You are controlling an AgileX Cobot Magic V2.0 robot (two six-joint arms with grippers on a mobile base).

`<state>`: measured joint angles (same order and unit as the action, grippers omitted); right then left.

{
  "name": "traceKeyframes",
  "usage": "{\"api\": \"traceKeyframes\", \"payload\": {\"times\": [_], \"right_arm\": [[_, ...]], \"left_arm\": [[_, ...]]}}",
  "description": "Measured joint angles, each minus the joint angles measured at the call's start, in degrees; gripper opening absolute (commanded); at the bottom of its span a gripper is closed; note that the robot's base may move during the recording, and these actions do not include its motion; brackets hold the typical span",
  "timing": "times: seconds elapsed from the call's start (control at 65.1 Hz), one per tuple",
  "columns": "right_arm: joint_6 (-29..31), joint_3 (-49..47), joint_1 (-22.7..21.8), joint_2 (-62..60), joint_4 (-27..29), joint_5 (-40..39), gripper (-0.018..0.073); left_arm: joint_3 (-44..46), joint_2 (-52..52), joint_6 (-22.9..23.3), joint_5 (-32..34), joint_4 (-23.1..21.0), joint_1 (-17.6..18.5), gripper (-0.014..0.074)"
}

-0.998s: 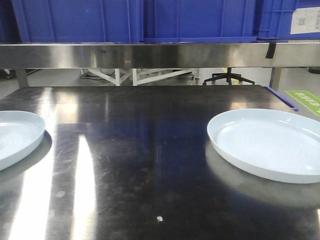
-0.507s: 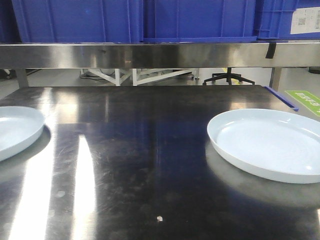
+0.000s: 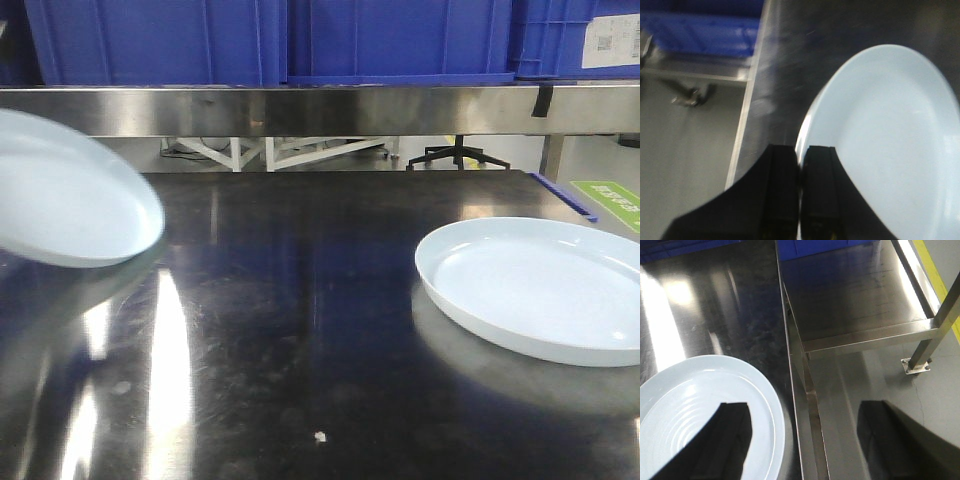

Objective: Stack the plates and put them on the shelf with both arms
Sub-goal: 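Carry the plate toward the other plate, lower it, open left gripper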

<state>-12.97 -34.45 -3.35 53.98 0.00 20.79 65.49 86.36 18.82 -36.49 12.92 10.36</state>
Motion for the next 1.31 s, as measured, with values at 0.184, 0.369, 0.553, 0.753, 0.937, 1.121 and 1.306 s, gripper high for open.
{"api": "traceKeyframes", "payload": {"times": [0.184, 0.369, 0.553, 0.753, 0.937, 1.121, 1.306], "right_arm": [[0.12, 0.0, 0.0, 0.0, 0.0, 0.1, 0.055], [0.12, 0.0, 0.0, 0.0, 0.0, 0.22, 0.055], [0.12, 0.0, 0.0, 0.0, 0.0, 0.33, 0.055], [0.12, 0.0, 0.0, 0.0, 0.0, 0.33, 0.055], [0.12, 0.0, 0.0, 0.0, 0.0, 0.33, 0.055], [0.12, 0.0, 0.0, 0.0, 0.0, 0.33, 0.055], [0.12, 0.0, 0.0, 0.0, 0.0, 0.33, 0.055]], "left_arm": [[1.53, 0.0, 0.0, 1.07, -2.36, 9.3, 0.0097], [1.68, 3.12, 0.0, 2.81, -4.08, 17.08, 0.0097], [1.68, 8.15, 0.0, 3.19, -4.2, 19.93, 0.0097], [1.68, 11.72, 0.0, 3.33, -4.2, 20.28, 0.0109], [1.68, 12.61, 0.0, 3.33, -3.5, 20.28, 0.0357], [1.96, 12.61, 0.0, 2.32, -2.34, 20.39, 0.0354], [4.25, 10.84, 0.0, 0.63, -1.94, 20.39, 0.008]]}}
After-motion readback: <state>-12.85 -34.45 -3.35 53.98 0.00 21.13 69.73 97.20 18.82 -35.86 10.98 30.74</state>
